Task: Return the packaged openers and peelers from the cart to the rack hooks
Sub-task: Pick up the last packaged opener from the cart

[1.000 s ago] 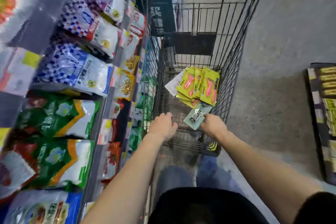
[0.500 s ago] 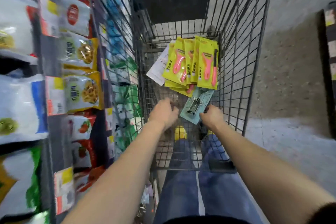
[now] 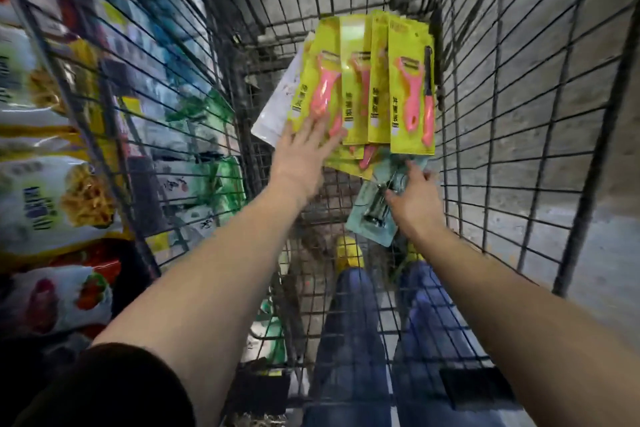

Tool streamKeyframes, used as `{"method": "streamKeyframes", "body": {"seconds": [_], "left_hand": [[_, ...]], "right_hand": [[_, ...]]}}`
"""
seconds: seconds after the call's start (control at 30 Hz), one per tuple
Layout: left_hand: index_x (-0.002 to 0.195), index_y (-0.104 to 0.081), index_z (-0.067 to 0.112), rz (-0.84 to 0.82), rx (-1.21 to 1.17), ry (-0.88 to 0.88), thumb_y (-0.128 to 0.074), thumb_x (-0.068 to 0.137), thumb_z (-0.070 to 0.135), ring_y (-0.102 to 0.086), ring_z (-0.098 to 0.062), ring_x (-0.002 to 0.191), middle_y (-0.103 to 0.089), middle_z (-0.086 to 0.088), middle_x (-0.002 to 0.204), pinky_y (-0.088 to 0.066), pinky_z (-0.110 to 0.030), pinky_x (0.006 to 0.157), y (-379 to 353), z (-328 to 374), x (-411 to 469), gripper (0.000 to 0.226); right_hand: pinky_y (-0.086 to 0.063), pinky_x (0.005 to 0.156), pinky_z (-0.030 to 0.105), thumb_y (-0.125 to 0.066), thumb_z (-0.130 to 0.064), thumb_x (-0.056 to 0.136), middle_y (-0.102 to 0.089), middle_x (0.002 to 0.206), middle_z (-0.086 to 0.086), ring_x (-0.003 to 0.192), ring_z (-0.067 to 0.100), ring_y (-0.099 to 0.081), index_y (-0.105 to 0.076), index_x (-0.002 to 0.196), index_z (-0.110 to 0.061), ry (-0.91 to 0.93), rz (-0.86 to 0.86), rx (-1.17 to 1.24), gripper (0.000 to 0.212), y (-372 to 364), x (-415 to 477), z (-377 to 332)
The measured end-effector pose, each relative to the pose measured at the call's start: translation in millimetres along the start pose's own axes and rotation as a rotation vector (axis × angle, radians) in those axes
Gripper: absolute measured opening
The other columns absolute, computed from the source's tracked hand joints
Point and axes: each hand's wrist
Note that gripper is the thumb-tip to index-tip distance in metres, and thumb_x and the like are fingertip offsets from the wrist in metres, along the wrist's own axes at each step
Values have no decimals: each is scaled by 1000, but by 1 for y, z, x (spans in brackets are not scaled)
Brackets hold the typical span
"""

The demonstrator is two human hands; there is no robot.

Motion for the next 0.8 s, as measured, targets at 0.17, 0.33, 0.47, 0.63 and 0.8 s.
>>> {"method": "streamKeyframes", "body": {"seconds": [0.17, 0.33, 0.47, 0.63, 0.8], "left_hand": [[161, 20, 42, -9, 13, 101, -59, 99, 46, 3, -41, 161, 20, 3, 174, -5, -58, 128, -16, -31, -16, 100], [160, 22, 40, -23, -77, 241, -50, 102, 49, 2, -37, 161, 15, -7, 175, -7, -57, 130, -21, -42, -19, 94], [166, -2, 26, 133, -302, 324, -55, 96, 43, -14, -37, 159, -5, -16, 174, -14, -53, 129, -14, -21, -25, 89], [161, -23, 9, 267, -721, 577, -63, 93, 33, -33, -41, 147, -26, -24, 163, -29, -50, 121, -3, 8, -39, 83], [152, -35, 3, 285, -1548, 987, -68, 94, 23, -56, -36, 131, -53, -16, 147, -46, -37, 101, -9, -1, -17, 70]], "right_hand": [[-42, 106, 42, -89, -24, 75, -42, 143, 18, 128, 37, -48, -33, 145, -6, -177, 108, 252, 91, -6, 10, -6], [-59, 88, 43, -84, -4, 73, -68, 101, 2, 96, 28, -69, -56, 112, -12, -263, 66, 667, 49, -10, 16, -8], [-59, 80, 55, -60, 13, 82, -68, 83, 6, 85, 30, -67, -59, 84, -17, -255, 21, 900, 30, -3, 17, -19], [-56, 88, 62, -56, 11, 91, -72, 104, 16, 96, 37, -71, -61, 96, -14, -214, -30, 1133, 26, 15, 19, -31], [-57, 84, 65, -55, 10, 90, -73, 111, 22, 103, 44, -71, -66, 99, -14, -238, -69, 1211, 28, 23, 21, -39]]}}
Point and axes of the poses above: each hand's wrist, its own x-axis towards the middle knuckle, its own y-axis out of the back of the hand, z = x × y
